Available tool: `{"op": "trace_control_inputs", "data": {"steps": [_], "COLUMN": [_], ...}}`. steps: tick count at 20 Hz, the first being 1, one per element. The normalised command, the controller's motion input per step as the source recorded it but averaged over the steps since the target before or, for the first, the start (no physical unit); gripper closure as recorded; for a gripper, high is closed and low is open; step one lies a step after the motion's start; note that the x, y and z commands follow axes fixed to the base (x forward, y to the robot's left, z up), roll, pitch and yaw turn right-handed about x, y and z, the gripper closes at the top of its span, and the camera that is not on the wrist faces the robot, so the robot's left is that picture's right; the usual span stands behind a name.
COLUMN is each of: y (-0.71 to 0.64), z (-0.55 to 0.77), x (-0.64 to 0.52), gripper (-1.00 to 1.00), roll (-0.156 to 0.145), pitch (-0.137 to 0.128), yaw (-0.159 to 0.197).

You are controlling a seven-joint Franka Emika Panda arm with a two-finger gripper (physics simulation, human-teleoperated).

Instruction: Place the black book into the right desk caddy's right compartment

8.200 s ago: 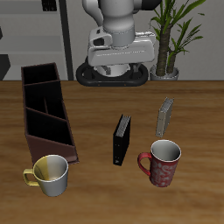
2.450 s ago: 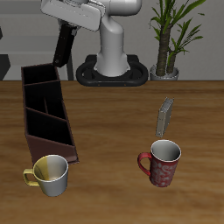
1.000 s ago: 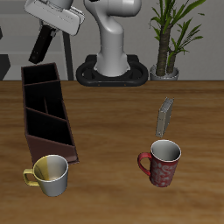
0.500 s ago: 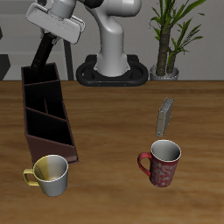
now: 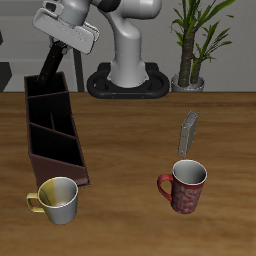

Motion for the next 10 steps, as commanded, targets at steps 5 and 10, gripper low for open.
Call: {"op": "trace_control_inputs", "data": {"steps": [5, 10], "y": [-0.09, -0.08], "z": [-0.12, -0.2], "x": [0.0, 0.13], "gripper": [1.0, 1.0], "roll": [-0.014, -0.017], "pitch": [0.016, 0.035], "yaw": [-0.019, 0.012]}}
